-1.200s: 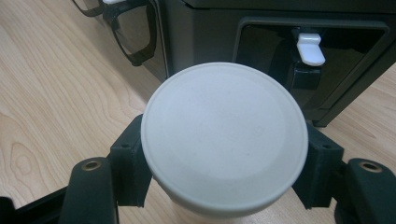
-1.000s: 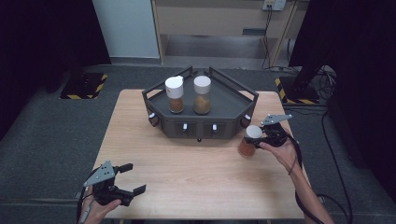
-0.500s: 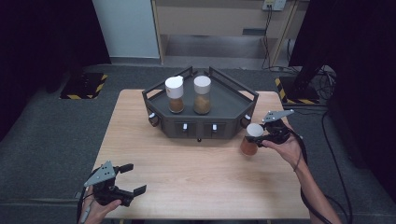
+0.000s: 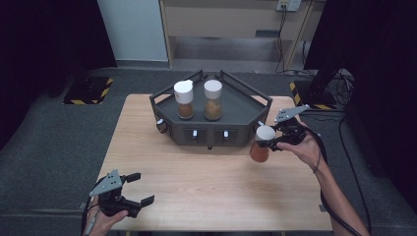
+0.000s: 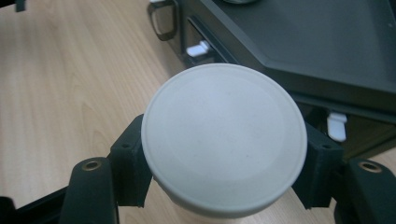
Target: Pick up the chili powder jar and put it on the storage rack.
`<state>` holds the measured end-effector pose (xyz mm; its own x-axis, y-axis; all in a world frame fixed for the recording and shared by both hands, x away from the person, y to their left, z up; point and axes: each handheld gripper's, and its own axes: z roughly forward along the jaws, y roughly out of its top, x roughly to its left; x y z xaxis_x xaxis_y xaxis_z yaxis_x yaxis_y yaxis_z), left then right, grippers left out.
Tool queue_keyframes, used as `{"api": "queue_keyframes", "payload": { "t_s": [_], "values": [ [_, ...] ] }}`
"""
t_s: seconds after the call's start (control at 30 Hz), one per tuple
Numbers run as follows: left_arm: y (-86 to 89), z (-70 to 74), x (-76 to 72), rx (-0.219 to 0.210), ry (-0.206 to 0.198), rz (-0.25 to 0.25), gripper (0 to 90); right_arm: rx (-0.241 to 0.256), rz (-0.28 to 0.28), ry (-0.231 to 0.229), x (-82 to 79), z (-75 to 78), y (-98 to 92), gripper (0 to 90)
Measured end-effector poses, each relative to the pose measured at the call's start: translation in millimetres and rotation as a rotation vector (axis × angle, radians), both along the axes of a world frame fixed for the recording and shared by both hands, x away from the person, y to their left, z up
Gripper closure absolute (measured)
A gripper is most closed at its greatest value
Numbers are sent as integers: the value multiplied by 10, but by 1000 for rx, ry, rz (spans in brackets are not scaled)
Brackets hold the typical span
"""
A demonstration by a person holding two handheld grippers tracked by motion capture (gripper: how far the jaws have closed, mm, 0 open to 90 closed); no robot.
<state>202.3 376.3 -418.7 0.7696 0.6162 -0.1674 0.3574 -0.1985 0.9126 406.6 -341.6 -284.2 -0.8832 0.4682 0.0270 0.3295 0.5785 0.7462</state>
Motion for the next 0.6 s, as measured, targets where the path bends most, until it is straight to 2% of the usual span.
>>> {"api": "queue_keyframes", "payload": {
  "t_s": [0.3,0.5,0.6],
  "values": [
    [3,0,-1,-2,0,0,4,11,66,1,49,217,99,345],
    [1,1,0,0,0,-2,4,11,71,0,82,371,166,346],
    [4,-1,0,-3,1,-1,4,27,67,5,120,457,166,346]
  ]
}}
